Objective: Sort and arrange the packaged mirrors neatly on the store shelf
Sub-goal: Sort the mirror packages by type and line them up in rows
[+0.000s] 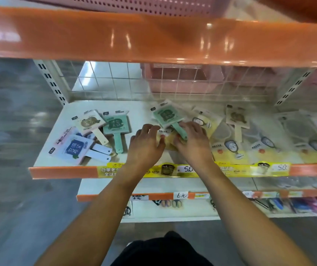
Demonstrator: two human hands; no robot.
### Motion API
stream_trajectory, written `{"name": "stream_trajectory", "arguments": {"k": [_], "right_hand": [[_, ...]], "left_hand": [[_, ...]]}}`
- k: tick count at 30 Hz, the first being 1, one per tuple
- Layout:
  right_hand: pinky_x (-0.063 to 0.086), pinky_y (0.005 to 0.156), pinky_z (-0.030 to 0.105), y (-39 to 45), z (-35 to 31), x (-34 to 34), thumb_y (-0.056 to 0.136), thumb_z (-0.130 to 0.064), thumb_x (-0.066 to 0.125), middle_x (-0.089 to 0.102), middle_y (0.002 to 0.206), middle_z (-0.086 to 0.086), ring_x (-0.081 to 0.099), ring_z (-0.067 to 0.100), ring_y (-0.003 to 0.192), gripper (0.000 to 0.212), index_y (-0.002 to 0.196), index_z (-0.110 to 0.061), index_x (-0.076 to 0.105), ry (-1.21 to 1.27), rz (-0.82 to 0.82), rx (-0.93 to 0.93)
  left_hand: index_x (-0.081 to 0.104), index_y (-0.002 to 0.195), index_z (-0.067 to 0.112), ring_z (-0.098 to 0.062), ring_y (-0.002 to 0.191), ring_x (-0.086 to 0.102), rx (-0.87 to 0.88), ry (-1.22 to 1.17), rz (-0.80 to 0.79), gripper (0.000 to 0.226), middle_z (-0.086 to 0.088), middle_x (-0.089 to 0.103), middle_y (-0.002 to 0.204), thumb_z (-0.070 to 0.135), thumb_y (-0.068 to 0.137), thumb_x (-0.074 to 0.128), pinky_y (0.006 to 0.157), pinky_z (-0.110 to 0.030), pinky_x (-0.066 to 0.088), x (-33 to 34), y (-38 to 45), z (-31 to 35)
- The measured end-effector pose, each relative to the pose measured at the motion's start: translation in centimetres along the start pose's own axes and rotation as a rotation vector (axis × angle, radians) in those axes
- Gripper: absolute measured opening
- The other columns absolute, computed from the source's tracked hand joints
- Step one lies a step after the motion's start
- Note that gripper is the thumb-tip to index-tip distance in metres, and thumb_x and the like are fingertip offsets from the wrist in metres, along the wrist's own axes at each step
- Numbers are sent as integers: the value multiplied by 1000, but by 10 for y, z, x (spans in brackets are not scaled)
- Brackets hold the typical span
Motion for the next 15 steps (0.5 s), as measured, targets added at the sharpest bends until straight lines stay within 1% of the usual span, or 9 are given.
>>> {"name": "stream_trajectory", "arguments": {"k": [4, 8, 10, 13, 15], "right_hand": [[48, 89, 47, 6, -1, 4, 83, -41, 58, 56, 126, 9, 51, 38, 116, 49, 123, -13, 62, 23, -45, -2], [41, 99, 46, 25, -5, 17, 87, -39, 63, 43, 138, 6, 38, 33, 127, 49, 130, -18, 54, -22, -168, 12], [40, 102, 46, 35, -7, 24, 88, -42, 62, 40, 142, 5, 36, 32, 130, 51, 133, -21, 51, -47, -211, 24], [38, 104, 49, 45, -9, 33, 88, -42, 62, 34, 147, 6, 32, 33, 134, 53, 136, -23, 50, -59, -221, 17], [36, 107, 49, 49, -9, 38, 88, -43, 63, 29, 150, 8, 28, 35, 136, 55, 137, -24, 49, -77, -216, 2]], "left_hand": [[56, 124, 13, -35, 104, 59, -17, 11, 11, 40, -10, 57, 122, 34, 89, 54, 81, -46, 50, -1, 1, -4], [56, 124, 13, -35, 104, 59, -60, 7, 19, 50, -9, 57, 121, 41, 84, 44, 81, -48, 51, -1, 4, -11], [55, 125, 14, -34, 106, 58, -76, 16, 12, 49, -8, 56, 123, 40, 85, 45, 82, -47, 50, -1, 5, -13], [53, 127, 15, -33, 108, 57, -91, 29, 7, 42, -7, 54, 125, 35, 90, 53, 84, -44, 48, 1, 8, -16], [53, 128, 15, -32, 109, 57, -92, 33, 7, 42, -7, 53, 125, 34, 90, 55, 86, -43, 47, 2, 9, -17]]}}
Point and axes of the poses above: each hand's wrist, its own y-axis towards the middle knuckle, its own x-axis out of the palm, z = x × y, the point moved 5 cm from there along y, towards the middle knuckle
